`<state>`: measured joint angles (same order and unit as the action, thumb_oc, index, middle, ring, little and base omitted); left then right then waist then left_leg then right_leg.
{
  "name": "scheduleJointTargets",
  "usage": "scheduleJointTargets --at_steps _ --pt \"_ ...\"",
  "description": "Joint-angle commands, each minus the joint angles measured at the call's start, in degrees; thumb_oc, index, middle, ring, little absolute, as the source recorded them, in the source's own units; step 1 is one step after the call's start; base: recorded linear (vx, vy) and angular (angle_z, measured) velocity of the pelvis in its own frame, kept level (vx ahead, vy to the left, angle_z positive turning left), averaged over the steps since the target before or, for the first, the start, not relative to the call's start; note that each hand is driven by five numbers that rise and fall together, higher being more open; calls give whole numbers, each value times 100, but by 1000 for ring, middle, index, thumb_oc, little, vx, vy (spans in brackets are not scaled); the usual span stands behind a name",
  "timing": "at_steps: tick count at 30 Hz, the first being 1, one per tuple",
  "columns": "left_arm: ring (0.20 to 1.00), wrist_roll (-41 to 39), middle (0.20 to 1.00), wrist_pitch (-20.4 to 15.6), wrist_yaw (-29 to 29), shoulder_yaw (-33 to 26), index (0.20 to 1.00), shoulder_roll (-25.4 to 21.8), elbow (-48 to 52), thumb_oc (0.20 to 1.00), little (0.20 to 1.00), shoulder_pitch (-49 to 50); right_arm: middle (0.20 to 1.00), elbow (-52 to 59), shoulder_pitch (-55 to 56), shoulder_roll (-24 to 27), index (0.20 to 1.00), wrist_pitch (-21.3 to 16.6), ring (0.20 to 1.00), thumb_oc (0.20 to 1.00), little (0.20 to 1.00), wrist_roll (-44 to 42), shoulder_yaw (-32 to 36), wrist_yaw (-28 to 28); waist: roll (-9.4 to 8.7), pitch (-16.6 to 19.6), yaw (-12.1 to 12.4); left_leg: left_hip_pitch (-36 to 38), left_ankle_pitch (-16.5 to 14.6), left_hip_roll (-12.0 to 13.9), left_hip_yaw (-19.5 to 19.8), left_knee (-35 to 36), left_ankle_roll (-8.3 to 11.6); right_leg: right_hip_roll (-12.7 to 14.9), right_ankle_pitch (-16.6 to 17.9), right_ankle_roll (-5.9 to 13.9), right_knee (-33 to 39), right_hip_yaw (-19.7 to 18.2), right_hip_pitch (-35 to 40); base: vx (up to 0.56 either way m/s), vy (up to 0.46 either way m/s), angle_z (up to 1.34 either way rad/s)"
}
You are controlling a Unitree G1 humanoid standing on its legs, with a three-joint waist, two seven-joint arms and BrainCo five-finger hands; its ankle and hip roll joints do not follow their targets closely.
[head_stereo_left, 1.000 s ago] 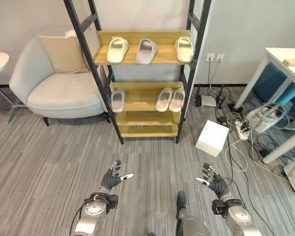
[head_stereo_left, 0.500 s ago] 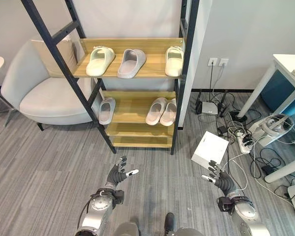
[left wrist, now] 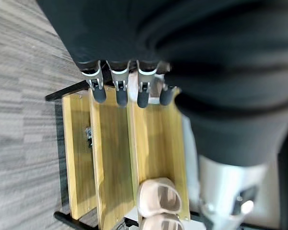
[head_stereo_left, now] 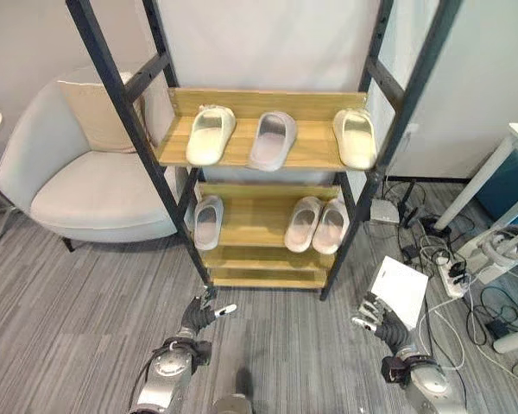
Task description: Arrange the slippers neatly on the shoe rack.
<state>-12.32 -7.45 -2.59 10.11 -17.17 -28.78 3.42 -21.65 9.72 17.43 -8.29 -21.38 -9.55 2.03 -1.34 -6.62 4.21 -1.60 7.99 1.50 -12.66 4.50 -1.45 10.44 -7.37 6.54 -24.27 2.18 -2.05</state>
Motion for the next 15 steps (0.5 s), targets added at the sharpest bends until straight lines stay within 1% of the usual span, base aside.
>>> scheduleJointTargets --at_steps 1,2,3,4,5,7,8,9,10,11,12,15 --pt "1000 191 1000 -203 54 -70 1000 -303 675 1000 1000 42 1000 337 -399 -91 1000 -253 1000 1000 1000 -40 62 3 -81 -135 92 -153 44 64 271 -15 35 198 2023 270 -160 62 413 181 222 7" --pt "1000 212 1000 -198 59 -68 1000 -314 700 1000 1000 50 1000 346 -379 -135 1000 -242 1000 1000 1000 -41 71 8 -32 -158 53 -33 -11 60 289 7 -3 191 2034 250 -411 129 223 321 242 13" --pt "1000 198 1000 -209 72 -43 1000 -308 740 1000 1000 30 1000 328 -352 -152 1000 -231 1000 1000 1000 -93 108 21 37 -208 -33 172 -143 8 341 50 -28 99 1933 187 -315 322 -157 247 144 15" --pt "1000 197 1000 -209 73 -43 1000 -307 741 1000 1000 33 1000 329 -349 -151 1000 -231 1000 1000 1000 -93 107 22 25 -221 -56 190 -156 -10 362 50 -26 120 1895 188 -344 341 -138 386 105 12" --pt "1000 178 1000 -221 97 2 1000 -315 852 1000 1000 48 1000 355 -332 -133 1000 -209 1000 1000 1000 -119 143 15 25 -265 -154 351 -294 -98 431 50 -19 63 1731 143 195 613 -367 291 4 19" --pt "1000 171 1000 -222 99 43 1000 -305 873 1000 1000 29 1000 331 -330 -127 1000 -223 1000 1000 1000 -187 182 -17 -7 -329 -283 543 -424 -178 542 50 6 -90 1655 139 794 766 -560 288 -22 40" --pt "1000 171 1000 -222 99 44 1000 -303 873 1000 1000 31 1000 331 -328 -125 1000 -224 1000 1000 1000 -187 182 -17 6 -341 -295 568 -446 -165 557 50 12 -101 1640 139 807 786 -521 304 -82 41" --pt "1000 189 1000 -229 93 53 1000 -281 862 1000 1000 -24 1000 316 -317 -120 1000 -242 1000 1000 1000 -214 208 -38 -55 -366 -397 755 -592 -225 642 50 72 -154 1757 207 1466 906 -701 214 -62 31" --pt "1000 189 1000 -230 93 54 1000 -279 860 1000 1000 -25 1000 315 -316 -118 1000 -242 1000 1000 1000 -213 208 -39 -40 -375 -406 772 -607 -209 654 50 77 -169 1757 207 1489 924 -667 460 -175 38" --pt "1000 229 1000 -272 120 85 1000 -252 831 1000 1000 -122 1000 336 -243 -103 1000 -254 1000 1000 1000 -217 245 -29 -108 -358 -525 999 -803 -236 759 50 152 -214 1865 272 2074 994 -658 348 -170 24" --pt "1000 254 1000 -279 137 94 1000 -237 831 1000 1000 -99 1000 327 -188 -87 1000 -266 1000 1000 1000 -224 253 -8 -134 -313 -511 1067 -854 -233 775 50 175 -255 1846 229 2190 971 -516 342 -169 12" --pt "1000 265 1000 -290 137 93 1000 -211 826 1000 1000 -83 1000 310 -159 -75 1000 -270 1000 1000 1000 -223 256 15 -130 -274 -492 1133 -886 -210 772 22 205 -297 1831 194 2238 945 -397 146 -85 27"
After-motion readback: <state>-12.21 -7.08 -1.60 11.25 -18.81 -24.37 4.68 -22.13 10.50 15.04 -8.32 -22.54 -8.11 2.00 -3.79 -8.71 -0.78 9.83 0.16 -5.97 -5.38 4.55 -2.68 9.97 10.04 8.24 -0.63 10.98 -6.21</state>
